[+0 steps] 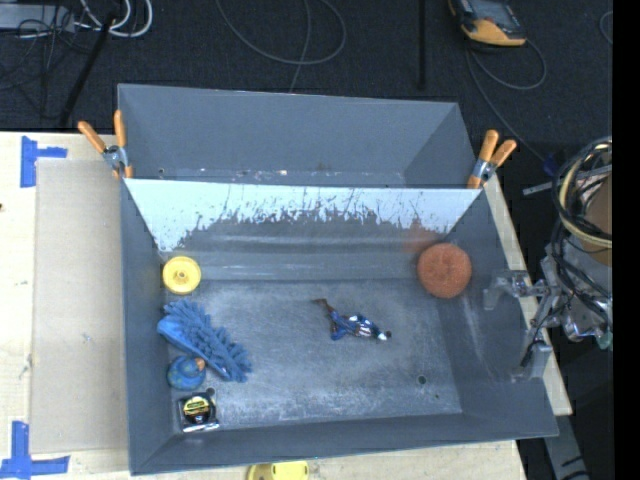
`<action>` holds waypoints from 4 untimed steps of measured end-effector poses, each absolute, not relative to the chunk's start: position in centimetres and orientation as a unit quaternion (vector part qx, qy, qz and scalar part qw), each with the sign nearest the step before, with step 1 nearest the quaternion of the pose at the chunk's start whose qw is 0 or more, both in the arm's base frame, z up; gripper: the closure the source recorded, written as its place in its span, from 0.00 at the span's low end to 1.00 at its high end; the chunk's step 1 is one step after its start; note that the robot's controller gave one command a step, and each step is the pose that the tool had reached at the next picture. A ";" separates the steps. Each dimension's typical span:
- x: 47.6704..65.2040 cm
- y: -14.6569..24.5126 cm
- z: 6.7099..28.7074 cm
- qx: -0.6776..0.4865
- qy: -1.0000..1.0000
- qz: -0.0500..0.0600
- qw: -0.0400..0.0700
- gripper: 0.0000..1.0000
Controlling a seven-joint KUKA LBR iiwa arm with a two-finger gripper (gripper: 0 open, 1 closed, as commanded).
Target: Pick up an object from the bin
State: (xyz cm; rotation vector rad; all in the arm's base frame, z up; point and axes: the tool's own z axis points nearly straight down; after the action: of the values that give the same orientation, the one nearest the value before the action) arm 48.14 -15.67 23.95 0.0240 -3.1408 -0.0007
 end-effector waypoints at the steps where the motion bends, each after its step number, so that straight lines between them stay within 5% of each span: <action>1: 50.3 -11.1 17.9 0.013 -1.000 0.001 -0.002 0.00; 2: 50.1 -9.8 15.4 0.013 -1.000 -0.002 0.002 0.00; 3: 53.8 -8.5 13.4 -0.009 -1.000 0.000 -0.002 0.00; 4: 53.4 -4.3 10.9 -0.010 -1.000 0.000 -0.001 0.00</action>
Offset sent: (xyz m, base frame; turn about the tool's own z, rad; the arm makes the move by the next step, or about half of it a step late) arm 0.0155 0.0420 -0.0779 -0.0022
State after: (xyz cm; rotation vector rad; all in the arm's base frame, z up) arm 53.38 -4.34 10.91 -0.0329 -3.1438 -0.0009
